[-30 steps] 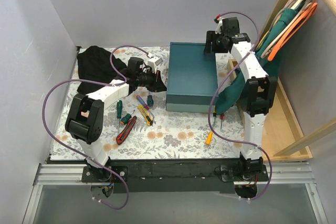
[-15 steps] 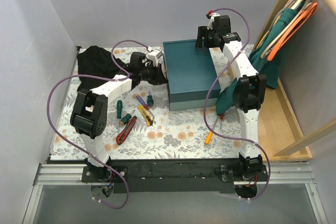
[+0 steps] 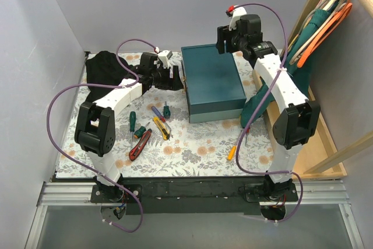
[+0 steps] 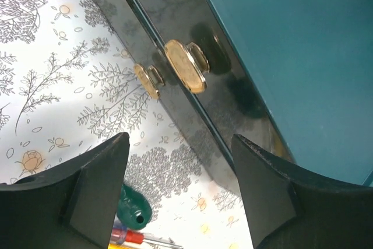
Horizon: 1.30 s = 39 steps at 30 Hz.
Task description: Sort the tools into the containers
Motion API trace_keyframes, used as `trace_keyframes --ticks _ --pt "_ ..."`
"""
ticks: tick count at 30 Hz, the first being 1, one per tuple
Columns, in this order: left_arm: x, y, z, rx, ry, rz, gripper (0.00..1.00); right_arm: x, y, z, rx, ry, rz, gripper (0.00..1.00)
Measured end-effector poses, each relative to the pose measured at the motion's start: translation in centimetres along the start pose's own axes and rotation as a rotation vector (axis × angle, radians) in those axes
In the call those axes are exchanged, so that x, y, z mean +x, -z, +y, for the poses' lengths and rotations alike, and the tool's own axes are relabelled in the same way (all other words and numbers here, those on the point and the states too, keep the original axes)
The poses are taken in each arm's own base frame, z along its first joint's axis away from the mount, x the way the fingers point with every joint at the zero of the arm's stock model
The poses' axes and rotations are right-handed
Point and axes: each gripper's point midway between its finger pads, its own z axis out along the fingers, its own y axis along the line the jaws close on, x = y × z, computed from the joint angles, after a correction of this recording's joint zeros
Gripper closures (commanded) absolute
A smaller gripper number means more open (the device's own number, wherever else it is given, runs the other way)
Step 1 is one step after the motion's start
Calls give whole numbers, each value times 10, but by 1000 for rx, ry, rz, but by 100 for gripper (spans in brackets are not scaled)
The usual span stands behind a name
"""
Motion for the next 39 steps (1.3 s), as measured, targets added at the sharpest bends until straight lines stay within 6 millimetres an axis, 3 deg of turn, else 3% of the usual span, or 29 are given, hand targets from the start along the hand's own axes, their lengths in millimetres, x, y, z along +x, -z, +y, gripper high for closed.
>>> trace_keyframes --ticks 3,6,10,14,23,28,34,39 --pt "-8 -1 1 -16 32 -34 31 2 8 23 -44 29 -13 27" --pt "-17 -3 3 -32 61 -70 31 29 4 41 -82 44 46 28" --pt "-26 -6 7 -55 96 -114 32 78 0 47 -96 47 167 28" --pt "-28 -13 14 -86 136 -133 31 102 0 45 -88 47 224 28" --pt "-12 -37 34 -157 185 -111 31 109 10 43 -74 57 235 28" --pt "-15 -48 45 -201 209 -98 29 110 19 43 -72 63 229 28" --pt "-40 -27 53 -256 238 -107 29 121 21 43 -74 69 250 27" --pt "-48 -7 66 -264 271 -114 29 127 20 43 -76 72 256 27"
